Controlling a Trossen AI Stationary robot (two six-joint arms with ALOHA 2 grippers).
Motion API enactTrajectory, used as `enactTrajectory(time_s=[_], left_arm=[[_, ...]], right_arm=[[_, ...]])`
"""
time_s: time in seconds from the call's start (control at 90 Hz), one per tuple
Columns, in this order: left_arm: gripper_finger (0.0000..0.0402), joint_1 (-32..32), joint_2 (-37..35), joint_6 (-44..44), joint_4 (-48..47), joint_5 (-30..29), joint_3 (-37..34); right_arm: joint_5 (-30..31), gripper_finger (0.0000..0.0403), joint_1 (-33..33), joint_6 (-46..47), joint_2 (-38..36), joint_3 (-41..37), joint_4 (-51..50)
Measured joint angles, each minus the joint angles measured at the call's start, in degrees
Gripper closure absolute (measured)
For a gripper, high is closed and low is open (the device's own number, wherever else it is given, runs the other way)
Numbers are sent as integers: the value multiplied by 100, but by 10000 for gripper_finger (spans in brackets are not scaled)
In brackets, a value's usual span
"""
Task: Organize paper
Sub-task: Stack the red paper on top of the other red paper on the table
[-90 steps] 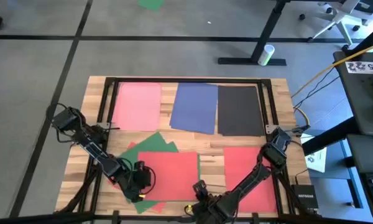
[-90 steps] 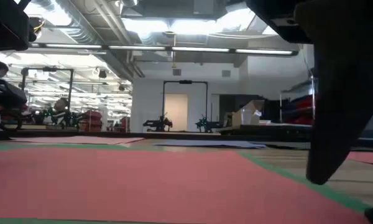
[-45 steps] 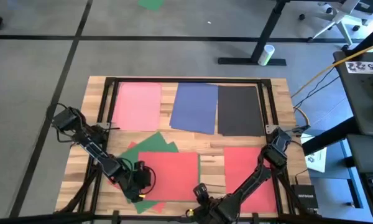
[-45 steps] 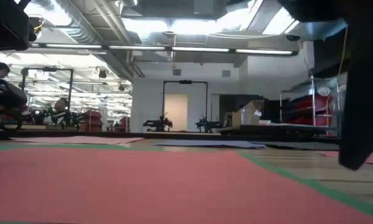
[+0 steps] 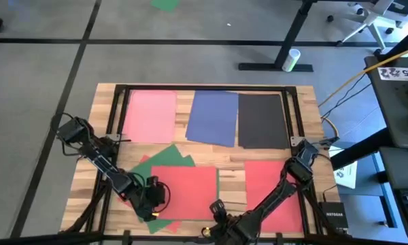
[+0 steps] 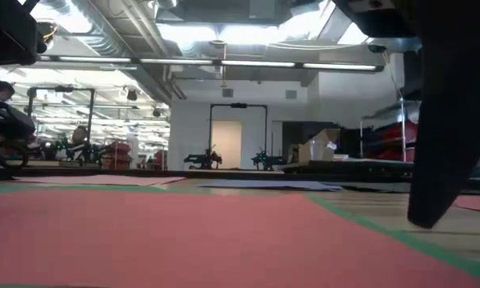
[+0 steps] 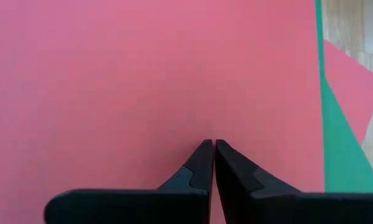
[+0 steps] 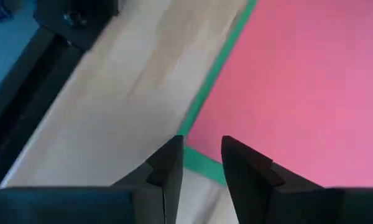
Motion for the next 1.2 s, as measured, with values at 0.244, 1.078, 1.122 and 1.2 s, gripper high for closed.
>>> enactTrajectory(time_s=[0.244,1.078,1.122,1.2], left_arm=[[402,-3,17,5,43,-11,-1],[402,-1,18,3,129,92,-2],[402,-1,18,3,127,92,-2],[402,-1,18,3,127,92,-2]], right_arm=[[46,302,-15,-2,-13,-158,247],[1197,302,-146,520,7,-92,332],[1255,302,-146,588,7,-92,334],[1224,302,-146,636,7,-90,334]])
